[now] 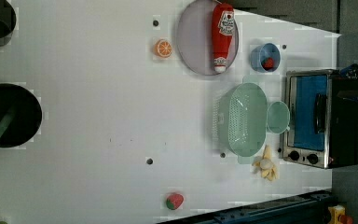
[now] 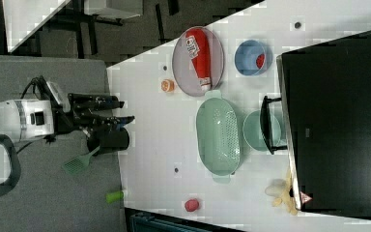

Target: Drag strainer right to left.

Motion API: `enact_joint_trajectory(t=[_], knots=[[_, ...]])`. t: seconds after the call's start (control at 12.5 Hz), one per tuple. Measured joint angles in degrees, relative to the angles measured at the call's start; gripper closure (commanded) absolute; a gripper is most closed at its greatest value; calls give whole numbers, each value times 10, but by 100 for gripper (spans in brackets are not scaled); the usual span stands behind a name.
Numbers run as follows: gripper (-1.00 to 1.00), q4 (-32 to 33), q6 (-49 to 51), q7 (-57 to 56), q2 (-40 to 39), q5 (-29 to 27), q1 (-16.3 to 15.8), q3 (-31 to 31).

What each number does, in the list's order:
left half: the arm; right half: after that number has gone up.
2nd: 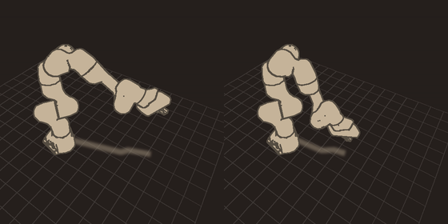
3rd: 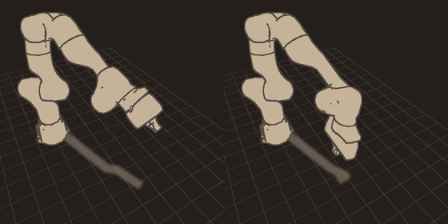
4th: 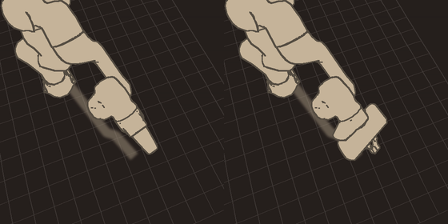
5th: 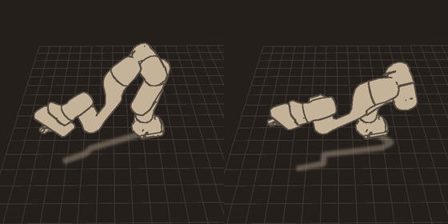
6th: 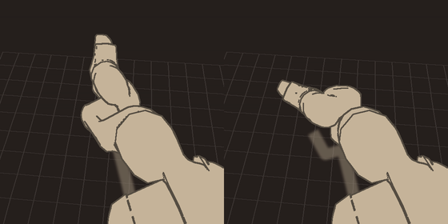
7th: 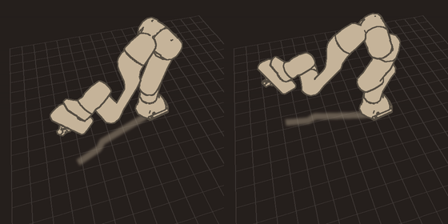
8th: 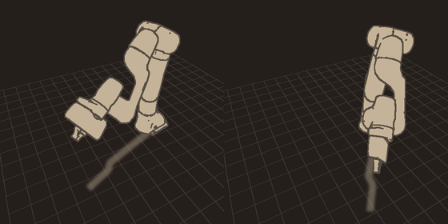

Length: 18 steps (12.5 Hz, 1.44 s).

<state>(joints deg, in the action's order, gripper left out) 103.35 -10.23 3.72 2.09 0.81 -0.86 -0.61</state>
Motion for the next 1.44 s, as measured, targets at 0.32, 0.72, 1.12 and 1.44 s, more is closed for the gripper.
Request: enact_joint_trajectory(t=[0.32, 0.72, 1.12, 1.44], knots=[[-100, 167, 168, 21, 254, 4, 19, -10], [-100, 137, 37, 27, 314, 9, 16, 1], [-100, 261, -133, 43, 123, 13, 21, -18], [-100, 336, -276, 89, -38, 4, 11, -19]])
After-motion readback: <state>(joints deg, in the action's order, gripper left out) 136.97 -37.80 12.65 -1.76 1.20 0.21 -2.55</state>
